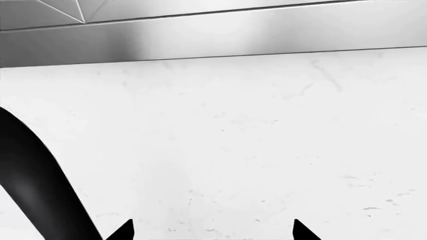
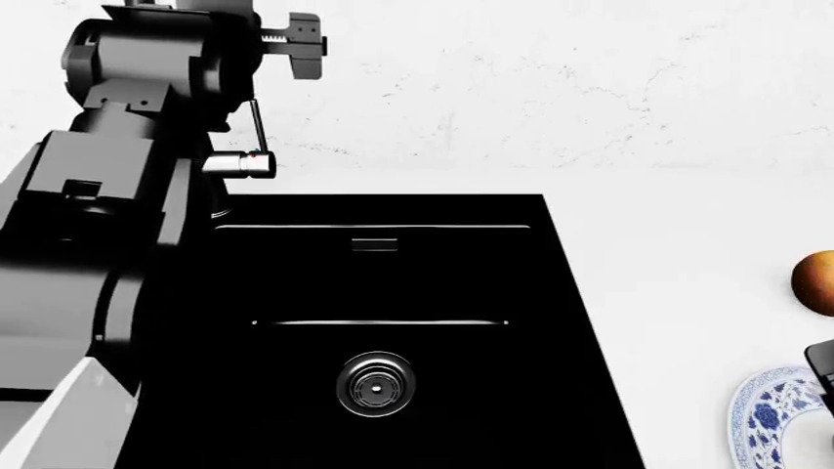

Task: Pick the cheese from the counter and place it in the sink. Then turn on the sink faucet.

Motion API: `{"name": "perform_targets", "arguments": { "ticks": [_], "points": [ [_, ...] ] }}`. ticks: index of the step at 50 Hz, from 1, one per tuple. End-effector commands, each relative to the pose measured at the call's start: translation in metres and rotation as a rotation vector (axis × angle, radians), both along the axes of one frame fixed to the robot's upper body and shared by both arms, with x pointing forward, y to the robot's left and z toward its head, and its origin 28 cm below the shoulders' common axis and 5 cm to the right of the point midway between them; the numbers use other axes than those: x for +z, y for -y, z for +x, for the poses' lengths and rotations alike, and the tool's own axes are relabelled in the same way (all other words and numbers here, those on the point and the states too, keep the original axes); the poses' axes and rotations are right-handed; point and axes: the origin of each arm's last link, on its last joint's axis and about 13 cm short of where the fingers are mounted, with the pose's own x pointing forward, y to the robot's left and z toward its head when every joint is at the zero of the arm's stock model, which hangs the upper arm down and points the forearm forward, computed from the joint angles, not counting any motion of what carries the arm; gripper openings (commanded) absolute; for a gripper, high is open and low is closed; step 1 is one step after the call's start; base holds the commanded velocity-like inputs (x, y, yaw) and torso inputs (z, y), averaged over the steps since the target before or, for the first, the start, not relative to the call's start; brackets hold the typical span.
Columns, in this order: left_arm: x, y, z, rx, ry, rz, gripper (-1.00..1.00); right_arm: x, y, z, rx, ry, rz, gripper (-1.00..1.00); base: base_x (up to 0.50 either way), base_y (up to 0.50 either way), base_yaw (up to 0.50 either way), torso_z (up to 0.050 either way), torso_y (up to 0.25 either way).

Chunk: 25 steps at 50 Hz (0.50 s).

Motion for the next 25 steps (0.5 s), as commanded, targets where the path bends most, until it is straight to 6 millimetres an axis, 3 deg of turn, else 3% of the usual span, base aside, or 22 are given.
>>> {"name": "perform_targets", "arguments": {
  "ticks": [1, 25],
  "points": [
    [-0.001, -0.002, 0.0, 0.006, -0.002, -0.007, 1.0, -0.003, 0.007, -0.004, -0.026, -0.003, 0.038, 1.0, 0.0, 0.0, 0.0, 0.0, 0.0],
    [-0.005, -0.002, 0.001, 0.008, -0.009, -0.007, 1.0, -0.008, 0.037, -0.02, -0.131, 0.068, 0.13, 1.0, 0.0, 0.0, 0.0, 0.0, 0.0]
  ]
}}
